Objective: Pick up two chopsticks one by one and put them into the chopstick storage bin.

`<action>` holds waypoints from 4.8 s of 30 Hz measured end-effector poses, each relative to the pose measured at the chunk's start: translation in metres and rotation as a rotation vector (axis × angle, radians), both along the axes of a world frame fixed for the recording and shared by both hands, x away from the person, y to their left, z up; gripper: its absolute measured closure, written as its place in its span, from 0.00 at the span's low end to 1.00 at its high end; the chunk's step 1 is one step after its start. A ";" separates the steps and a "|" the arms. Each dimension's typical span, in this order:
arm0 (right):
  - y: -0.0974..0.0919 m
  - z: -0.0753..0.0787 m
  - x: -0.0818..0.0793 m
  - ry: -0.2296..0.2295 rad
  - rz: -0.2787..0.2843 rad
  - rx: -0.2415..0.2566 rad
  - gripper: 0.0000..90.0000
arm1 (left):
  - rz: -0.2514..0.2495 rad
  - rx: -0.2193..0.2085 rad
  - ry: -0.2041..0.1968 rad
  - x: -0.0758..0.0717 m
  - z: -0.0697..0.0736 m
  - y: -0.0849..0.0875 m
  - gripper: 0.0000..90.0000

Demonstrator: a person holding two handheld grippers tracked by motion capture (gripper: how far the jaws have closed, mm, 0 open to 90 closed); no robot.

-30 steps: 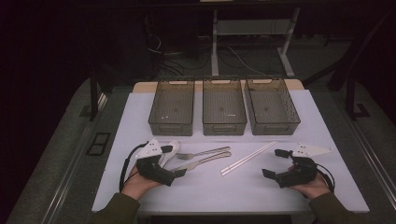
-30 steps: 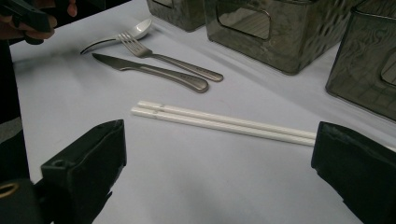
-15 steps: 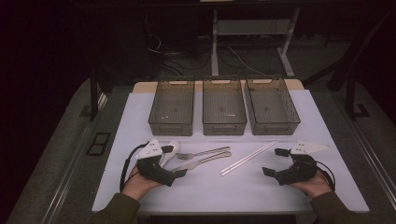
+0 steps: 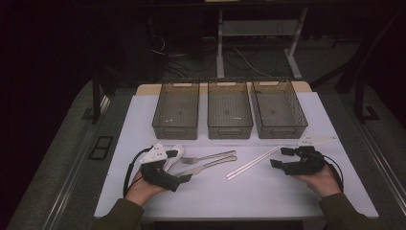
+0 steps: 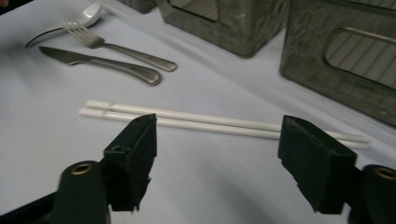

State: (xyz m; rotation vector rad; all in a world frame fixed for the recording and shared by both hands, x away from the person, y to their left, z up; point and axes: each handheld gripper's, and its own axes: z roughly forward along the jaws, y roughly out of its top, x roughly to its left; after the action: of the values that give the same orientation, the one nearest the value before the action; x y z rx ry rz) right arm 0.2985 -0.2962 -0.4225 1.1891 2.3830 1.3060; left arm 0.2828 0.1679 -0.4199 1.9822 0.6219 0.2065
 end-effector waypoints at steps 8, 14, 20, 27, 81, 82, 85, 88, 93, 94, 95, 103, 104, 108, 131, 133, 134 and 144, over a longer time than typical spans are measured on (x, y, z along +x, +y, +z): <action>-0.006 0.000 0.019 0.030 -0.042 -0.025 0.51 | 0.002 0.008 0.003 0.000 0.000 0.000 0.00; -0.011 0.000 0.034 0.046 -0.089 -0.057 0.63 | 0.006 0.010 0.001 0.000 -0.001 0.001 0.00; -0.020 -0.004 0.051 0.058 -0.152 -0.094 0.74 | 0.010 0.009 0.001 0.000 -0.001 0.002 0.00; -0.026 -0.009 0.064 0.070 -0.199 -0.143 0.85 | 0.012 0.004 0.000 0.000 -0.001 0.002 0.00; -0.029 -0.019 0.068 0.181 -0.195 -0.184 0.92 | 0.003 0.014 0.006 0.000 -0.002 0.001 0.00; -0.029 -0.019 0.068 0.180 -0.193 -0.185 0.92 | 0.003 0.015 0.007 0.000 -0.002 0.001 0.00; -0.029 -0.018 0.066 0.186 -0.193 -0.187 0.92 | 0.003 0.014 0.008 0.000 -0.002 0.001 0.00; -0.030 -0.018 0.064 0.187 -0.188 -0.187 0.92 | 0.002 0.015 0.010 0.000 -0.003 0.001 0.00; -0.031 -0.017 0.063 0.178 -0.193 -0.186 0.88 | -0.003 0.015 0.010 0.000 -0.003 0.001 0.00; -0.032 -0.016 0.062 0.167 -0.190 -0.175 0.87 | -0.003 0.017 0.011 0.000 -0.003 0.001 0.00; -0.032 -0.014 0.062 0.151 -0.182 -0.165 0.85 | -0.005 0.018 0.008 0.000 -0.003 0.001 0.00; -0.012 -0.001 0.051 0.094 -0.039 -0.141 0.75 | -0.009 0.014 0.014 0.000 -0.003 0.000 0.00; -0.007 0.000 0.049 0.084 -0.008 -0.145 0.73 | -0.010 0.014 0.015 0.000 -0.003 0.000 0.00; 0.006 0.000 0.045 0.060 0.075 -0.148 0.70 | -0.012 0.016 0.017 0.000 -0.003 0.000 0.00; 0.081 -0.011 0.034 0.024 0.459 -0.229 0.60 | -0.023 0.023 0.022 0.000 -0.004 -0.001 0.00; 0.084 -0.013 0.034 0.015 0.483 -0.244 0.60 | -0.023 0.022 0.022 0.000 -0.004 -0.001 0.00; 0.085 -0.013 0.034 0.016 0.485 -0.248 0.61 | -0.024 0.024 0.022 0.000 -0.004 -0.001 0.00; 0.091 -0.018 0.034 -0.006 0.518 -0.312 0.68 | -0.021 0.022 0.021 0.000 -0.004 -0.001 0.00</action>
State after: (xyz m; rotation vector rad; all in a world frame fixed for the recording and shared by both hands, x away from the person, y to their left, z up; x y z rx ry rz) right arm 0.3324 -0.2056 -0.4410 0.4989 2.8665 0.9814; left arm 0.2826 0.1669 -0.4243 2.0136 0.6137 0.1808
